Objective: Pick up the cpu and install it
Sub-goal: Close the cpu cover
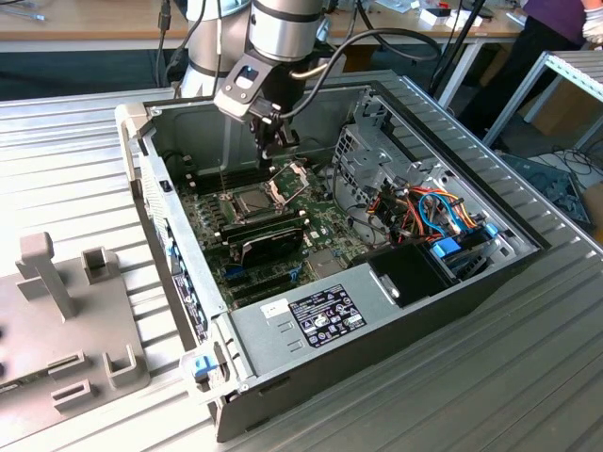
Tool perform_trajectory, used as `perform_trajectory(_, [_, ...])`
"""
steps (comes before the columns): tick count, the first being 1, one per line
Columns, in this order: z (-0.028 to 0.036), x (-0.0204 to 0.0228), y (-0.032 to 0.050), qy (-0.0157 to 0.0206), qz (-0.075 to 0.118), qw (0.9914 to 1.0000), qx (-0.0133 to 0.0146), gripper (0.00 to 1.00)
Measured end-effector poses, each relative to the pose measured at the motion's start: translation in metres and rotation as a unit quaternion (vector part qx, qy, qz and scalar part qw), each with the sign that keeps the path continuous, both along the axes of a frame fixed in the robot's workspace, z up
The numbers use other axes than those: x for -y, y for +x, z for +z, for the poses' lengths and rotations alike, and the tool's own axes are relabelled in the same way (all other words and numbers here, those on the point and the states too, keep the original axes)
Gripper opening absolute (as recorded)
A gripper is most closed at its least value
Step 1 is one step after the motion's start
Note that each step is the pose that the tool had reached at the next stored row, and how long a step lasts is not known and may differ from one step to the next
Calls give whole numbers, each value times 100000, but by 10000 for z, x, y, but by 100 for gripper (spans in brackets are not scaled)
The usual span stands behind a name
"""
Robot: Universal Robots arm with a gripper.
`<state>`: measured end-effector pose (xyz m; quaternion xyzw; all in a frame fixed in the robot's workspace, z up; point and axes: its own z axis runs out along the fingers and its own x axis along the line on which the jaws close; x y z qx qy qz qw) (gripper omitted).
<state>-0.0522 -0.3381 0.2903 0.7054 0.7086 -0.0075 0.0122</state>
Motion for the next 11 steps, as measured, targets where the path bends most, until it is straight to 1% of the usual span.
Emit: perform_trajectory(11, [46, 0, 0, 2, 1, 100000, 0, 11])
